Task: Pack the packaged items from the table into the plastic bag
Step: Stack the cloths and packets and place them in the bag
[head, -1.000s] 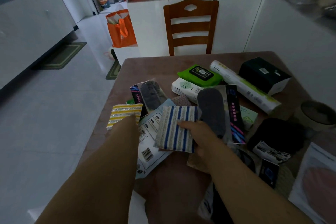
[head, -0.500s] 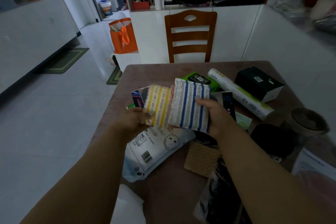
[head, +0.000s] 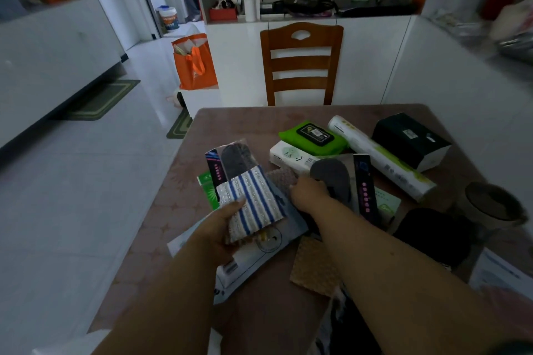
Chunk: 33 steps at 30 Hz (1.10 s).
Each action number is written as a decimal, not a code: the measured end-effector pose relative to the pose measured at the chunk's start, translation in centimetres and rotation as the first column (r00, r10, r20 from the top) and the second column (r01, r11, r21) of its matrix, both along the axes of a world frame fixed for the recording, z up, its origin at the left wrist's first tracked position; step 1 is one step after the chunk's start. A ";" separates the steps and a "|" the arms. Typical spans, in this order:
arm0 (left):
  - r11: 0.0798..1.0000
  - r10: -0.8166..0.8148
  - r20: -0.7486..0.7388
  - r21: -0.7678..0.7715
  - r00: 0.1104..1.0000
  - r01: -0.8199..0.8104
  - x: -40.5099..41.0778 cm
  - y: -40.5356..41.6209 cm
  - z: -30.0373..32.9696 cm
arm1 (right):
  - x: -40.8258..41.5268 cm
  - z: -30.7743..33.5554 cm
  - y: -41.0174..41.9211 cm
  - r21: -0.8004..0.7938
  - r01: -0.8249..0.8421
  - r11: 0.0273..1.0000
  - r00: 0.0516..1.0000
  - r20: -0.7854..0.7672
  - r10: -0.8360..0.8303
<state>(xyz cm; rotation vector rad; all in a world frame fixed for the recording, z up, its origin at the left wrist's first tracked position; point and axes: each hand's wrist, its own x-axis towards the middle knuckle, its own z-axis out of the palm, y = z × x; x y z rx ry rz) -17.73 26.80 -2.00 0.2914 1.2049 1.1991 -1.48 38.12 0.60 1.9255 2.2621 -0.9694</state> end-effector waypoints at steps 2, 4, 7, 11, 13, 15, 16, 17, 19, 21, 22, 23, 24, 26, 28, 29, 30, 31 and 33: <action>0.999 0.035 0.041 0.017 0.999 -0.036 -0.1 -0.1 -0.5 | -0.9 -1.2 0.8 -0.011 -0.089 0.996 0.967 0.238 0.089; 0.998 0.046 0.055 0.027 0.997 -0.048 -0.3 0.0 -0.7 | -1.4 -1.9 1.5 -0.050 -0.021 0.999 0.975 0.218 0.031; 0.999 0.046 0.060 0.022 0.997 -0.047 -0.3 -0.1 -0.5 | -1.6 -1.4 1.5 -0.044 0.163 0.986 0.983 -0.075 -0.166; 0.998 0.061 0.043 0.006 0.997 -0.061 0.1 -0.3 0.2 | -0.1 1.8 0.5 0.271 0.426 0.863 0.864 -0.403 -0.301; 0.997 0.074 0.039 0.009 0.997 -0.074 0.5 -0.5 1.0 | 1.2 3.6 -0.5 0.179 0.529 0.829 0.707 -0.633 -0.315; 0.998 0.064 0.030 0.020 0.997 -0.065 1.0 -0.7 2.2 | 1.9 5.3 -2.1 -0.111 0.474 0.874 0.489 -0.792 -0.366; 0.998 0.045 0.018 0.033 0.999 -0.046 1.3 -0.8 2.9 | 2.2 5.7 -3.0 -0.234 0.394 0.889 0.422 -0.813 -0.402; 0.998 0.019 0.004 0.052 1.000 -0.019 1.7 -1.0 3.7 | 2.4 6.0 -4.0 -0.310 0.315 0.897 0.418 -0.804 -0.424; 0.994 -0.035 -0.016 0.104 0.999 0.037 2.6 -1.4 5.4 | 2.7 6.3 -6.2 -0.401 0.217 0.890 0.436 -0.776 -0.456; 0.989 -0.064 -0.009 0.133 0.998 0.065 3.6 -2.0 7.3 | 3.2 6.7 -8.0 -0.472 0.163 0.866 0.426 -0.758 -0.494; 0.989 -0.078 0.006 0.125 0.997 0.076 4.2 -2.3 8.3 | 3.6 7.1 -8.8 -0.507 0.125 0.853 0.418 -0.752 -0.509; 0.990 -0.094 0.018 0.104 0.995 0.092 4.8 -2.8 9.4 | 4.0 7.6 -9.7 -0.542 0.081 0.836 0.408 -0.747 -0.524; 0.991 -0.110 0.011 0.079 0.994 0.109 5.2 -3.4 10.6 | 4.3 8.3 -10.5 -0.570 0.043 0.820 0.393 -0.745 -0.538; 0.987 -0.147 -0.105 0.054 0.984 0.153 5.8 -5.2 12.5 | 5.0 9.6 -12.6 -0.584 0.015 0.811 0.348 -0.758 -0.552; 0.984 -0.154 -0.275 0.040 0.949 0.171 5.7 -7.9 14.4 | 5.7 10.9 -15.1 -0.582 -0.020 0.813 0.301 -0.779 -0.550; 0.984 -0.152 -0.349 0.033 0.925 0.174 5.4 -9.6 15.4 | 6.0 11.5 -16.7 -0.580 -0.065 0.812 0.287 -0.790 -0.541; 0.985 -0.150 -0.435 0.012 0.888 0.172 4.9 -11.4 16.3 | 6.4 11.9 -18.4 -0.571 -0.125 0.811 0.279 -0.805 -0.524; 0.985 -0.156 -0.518 -0.021 0.841 0.169 4.1 -13.3 17.0 | 6.8 12.2 -20.3 -0.546 -0.181 0.818 0.284 -0.825 -0.488; 0.982 -0.185 -0.625 -0.095 0.759 0.161 2.2 -17.6 18.2 | 7.4 12.1 -23.9 -0.492 -0.254 0.833 0.337 -0.852 -0.401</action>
